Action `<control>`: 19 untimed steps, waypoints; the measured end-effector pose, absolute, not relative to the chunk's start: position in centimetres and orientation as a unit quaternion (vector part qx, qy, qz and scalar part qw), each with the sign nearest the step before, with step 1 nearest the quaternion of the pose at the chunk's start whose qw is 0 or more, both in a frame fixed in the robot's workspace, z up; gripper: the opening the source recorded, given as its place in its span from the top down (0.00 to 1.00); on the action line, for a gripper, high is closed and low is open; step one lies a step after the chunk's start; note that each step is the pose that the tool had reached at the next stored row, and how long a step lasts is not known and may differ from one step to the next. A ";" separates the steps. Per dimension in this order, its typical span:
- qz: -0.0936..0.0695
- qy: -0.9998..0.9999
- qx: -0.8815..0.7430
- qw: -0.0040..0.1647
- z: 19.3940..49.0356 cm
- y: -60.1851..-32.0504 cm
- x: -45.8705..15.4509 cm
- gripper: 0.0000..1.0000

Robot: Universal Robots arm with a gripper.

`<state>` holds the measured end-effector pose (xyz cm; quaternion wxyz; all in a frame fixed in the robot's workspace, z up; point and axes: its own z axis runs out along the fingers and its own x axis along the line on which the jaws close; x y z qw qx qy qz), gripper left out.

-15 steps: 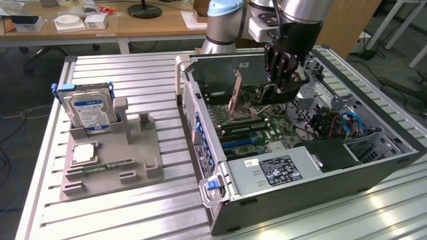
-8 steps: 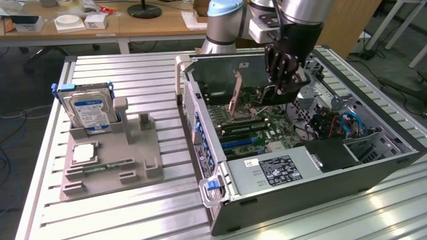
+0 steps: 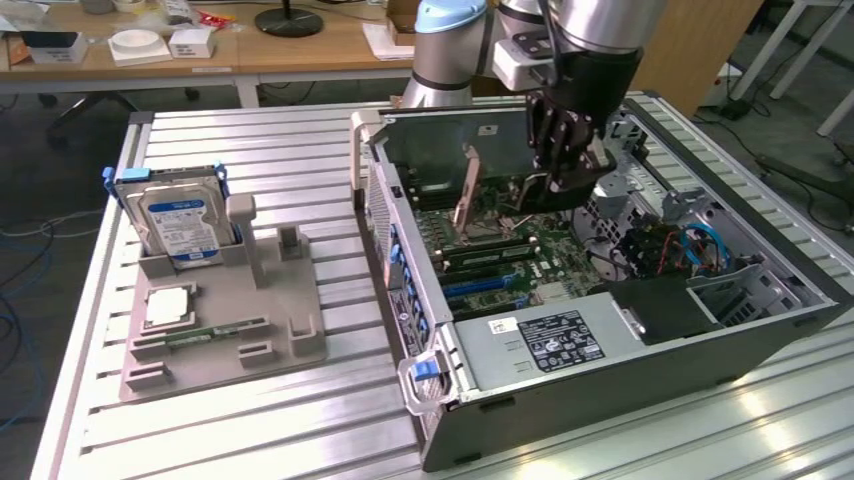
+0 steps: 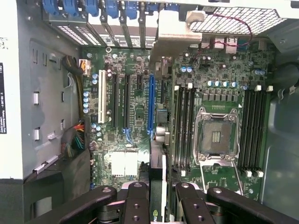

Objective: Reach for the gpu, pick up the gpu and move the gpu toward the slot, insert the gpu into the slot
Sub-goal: 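Insert the gpu into the slot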

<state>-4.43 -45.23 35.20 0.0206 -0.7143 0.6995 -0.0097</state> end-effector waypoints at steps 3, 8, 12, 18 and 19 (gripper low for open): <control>-0.010 0.700 -0.714 0.021 35.2 -45.4 -4.5 0.73; -0.010 0.700 -0.714 0.021 35.1 -45.8 -4.5 0.73; -0.010 0.699 -0.714 0.021 35.0 -45.8 -4.7 0.73; -0.010 0.700 -0.714 0.021 34.9 -45.7 -4.9 0.73; -0.010 0.700 -0.714 0.021 34.8 -45.7 -5.0 0.73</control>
